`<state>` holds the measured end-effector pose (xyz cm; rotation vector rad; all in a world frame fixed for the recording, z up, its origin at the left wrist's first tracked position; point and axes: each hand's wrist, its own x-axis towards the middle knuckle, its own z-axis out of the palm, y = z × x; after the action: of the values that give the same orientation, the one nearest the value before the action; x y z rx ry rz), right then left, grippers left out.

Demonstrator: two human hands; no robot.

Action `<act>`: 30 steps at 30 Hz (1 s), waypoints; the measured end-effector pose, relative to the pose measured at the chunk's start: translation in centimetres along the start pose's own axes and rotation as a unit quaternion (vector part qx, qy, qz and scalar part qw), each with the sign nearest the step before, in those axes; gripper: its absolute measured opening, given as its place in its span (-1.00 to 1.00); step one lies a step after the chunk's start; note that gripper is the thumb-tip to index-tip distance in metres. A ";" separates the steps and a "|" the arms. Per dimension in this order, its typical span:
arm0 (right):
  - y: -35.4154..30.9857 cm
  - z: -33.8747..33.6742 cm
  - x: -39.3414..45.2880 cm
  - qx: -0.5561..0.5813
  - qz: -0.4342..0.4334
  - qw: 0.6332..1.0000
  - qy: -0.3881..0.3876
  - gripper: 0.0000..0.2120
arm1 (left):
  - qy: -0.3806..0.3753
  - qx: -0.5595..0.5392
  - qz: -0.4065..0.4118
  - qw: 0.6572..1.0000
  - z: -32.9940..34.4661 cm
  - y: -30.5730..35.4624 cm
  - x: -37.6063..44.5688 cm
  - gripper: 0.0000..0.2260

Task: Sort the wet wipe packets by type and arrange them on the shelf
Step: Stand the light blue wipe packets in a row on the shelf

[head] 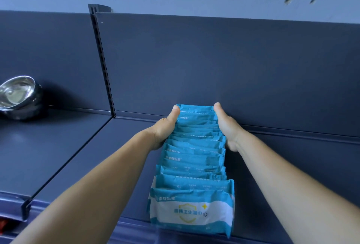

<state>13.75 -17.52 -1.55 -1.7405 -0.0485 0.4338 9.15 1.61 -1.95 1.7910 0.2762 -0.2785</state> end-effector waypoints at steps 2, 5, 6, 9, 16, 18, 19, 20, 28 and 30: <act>0.2 -0.2 0.5 -0.010 0.005 1.000 -0.002 -0.35 | 0.000 0.014 -0.003 1.000 0.2 0.4 -0.4 0.01; -0.1 -0.4 -0.1 -0.027 -0.013 0.999 -0.011 -0.26 | 0.015 0.051 0.031 0.998 0.2 0.7 -0.9 -0.24; -0.3 -0.7 -0.5 -0.044 -0.023 0.999 -0.003 -0.20 | 0.033 0.071 0.049 0.996 0.0 0.7 -1.3 -0.28; -0.5 -1.4 -2.9 -0.069 -0.065 0.995 0.019 -0.15 | 0.055 0.112 0.082 0.989 -0.8 0.7 -3.9 -0.31; 1.7 0.0 -13.4 -0.058 -0.094 0.992 -0.065 -0.60 | -0.015 0.113 0.152 0.982 0.1 -1.8 -14.1 -0.15; 2.5 1.0 -15.7 -0.081 -0.103 0.988 -0.076 -0.54 | -0.029 0.111 0.191 0.975 1.1 -3.3 -16.1 -0.31; 3.2 1.4 -16.4 -0.098 -0.111 0.986 -0.071 -0.41 | -0.016 0.131 0.209 0.969 1.5 -4.1 -16.9 -0.32; 3.8 1.8 -17.0 -0.122 -0.115 0.984 -0.058 -0.31 | 0.004 0.162 0.228 0.960 1.9 -5.2 -17.2 -0.24; 6.5 6.5 -20.5 -0.255 -0.114 0.955 0.098 -0.38 | 0.140 0.214 0.221 0.941 4.1 -8.2 -18.9 -0.39; 6.4 7.5 -20.7 -0.256 -0.107 0.952 0.129 -0.36 | 0.136 0.211 0.220 0.943 4.1 -8.0 -18.6 -0.42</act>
<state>-9.07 -17.41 -3.43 -2.2616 -0.1726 0.0257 -11.24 -1.24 -4.07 2.2600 0.0003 0.2519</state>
